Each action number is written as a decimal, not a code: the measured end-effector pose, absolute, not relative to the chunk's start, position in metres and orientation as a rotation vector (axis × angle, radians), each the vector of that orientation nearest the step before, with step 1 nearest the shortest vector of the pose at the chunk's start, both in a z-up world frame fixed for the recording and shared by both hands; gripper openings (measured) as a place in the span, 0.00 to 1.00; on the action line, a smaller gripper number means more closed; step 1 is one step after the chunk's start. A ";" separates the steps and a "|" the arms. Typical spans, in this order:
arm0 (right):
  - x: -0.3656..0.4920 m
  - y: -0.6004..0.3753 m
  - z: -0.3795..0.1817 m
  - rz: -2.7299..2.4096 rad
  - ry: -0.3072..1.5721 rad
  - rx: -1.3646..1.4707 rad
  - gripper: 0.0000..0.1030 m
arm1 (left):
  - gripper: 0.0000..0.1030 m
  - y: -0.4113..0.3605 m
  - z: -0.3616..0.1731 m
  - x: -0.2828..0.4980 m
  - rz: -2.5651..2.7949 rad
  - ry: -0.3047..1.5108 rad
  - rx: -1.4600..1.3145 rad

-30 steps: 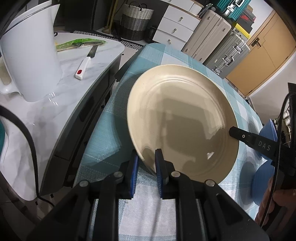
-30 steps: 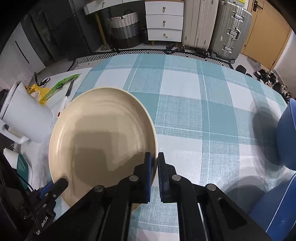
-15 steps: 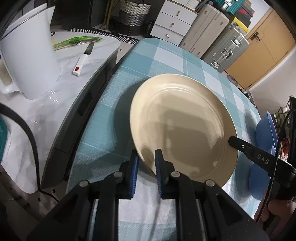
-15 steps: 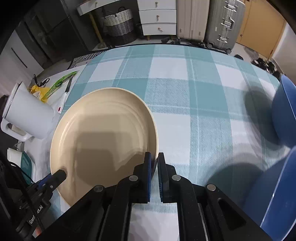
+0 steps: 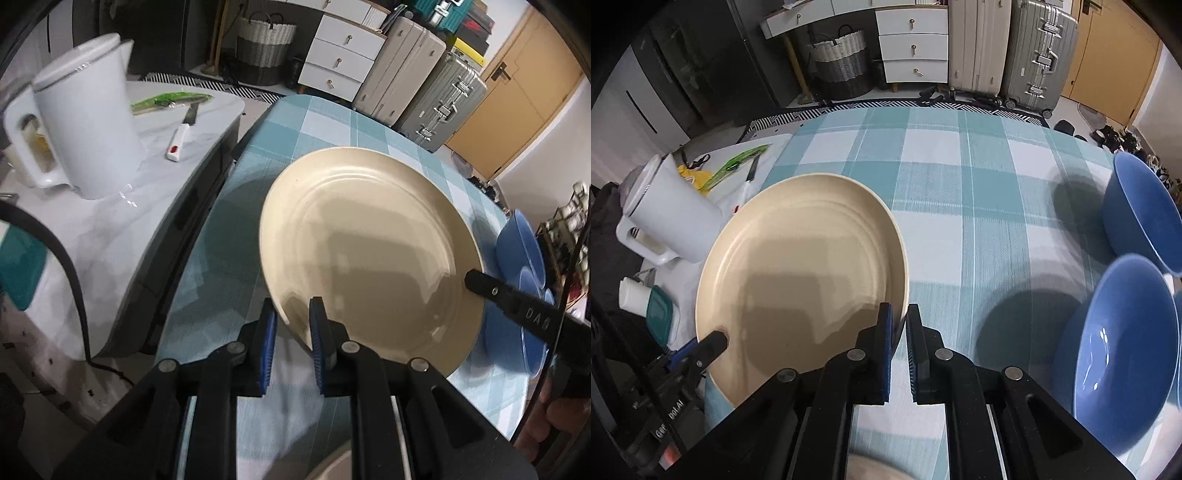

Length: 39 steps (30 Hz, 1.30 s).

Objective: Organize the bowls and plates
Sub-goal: 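Carry the cream plate with both tools over the plate stack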

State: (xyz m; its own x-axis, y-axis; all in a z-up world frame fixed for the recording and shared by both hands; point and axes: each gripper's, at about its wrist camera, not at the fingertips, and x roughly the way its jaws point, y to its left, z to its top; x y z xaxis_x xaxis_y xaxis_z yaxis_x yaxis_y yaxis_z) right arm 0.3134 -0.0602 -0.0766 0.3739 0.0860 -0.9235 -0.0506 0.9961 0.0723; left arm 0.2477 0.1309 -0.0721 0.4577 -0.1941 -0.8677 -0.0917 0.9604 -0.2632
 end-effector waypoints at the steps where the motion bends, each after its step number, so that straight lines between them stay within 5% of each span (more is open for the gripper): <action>1: 0.306 -0.061 -0.074 0.088 1.176 0.034 0.07 | 0.15 0.130 -0.071 0.242 -0.063 1.095 -0.283; 18: 0.197 -0.089 -0.047 0.150 1.121 0.023 0.07 | 0.16 0.106 -0.042 0.129 -0.082 1.007 -0.265; 39: 0.094 -0.127 -0.107 0.176 1.063 0.138 0.07 | 0.18 0.071 -0.072 0.047 -0.106 1.046 -0.099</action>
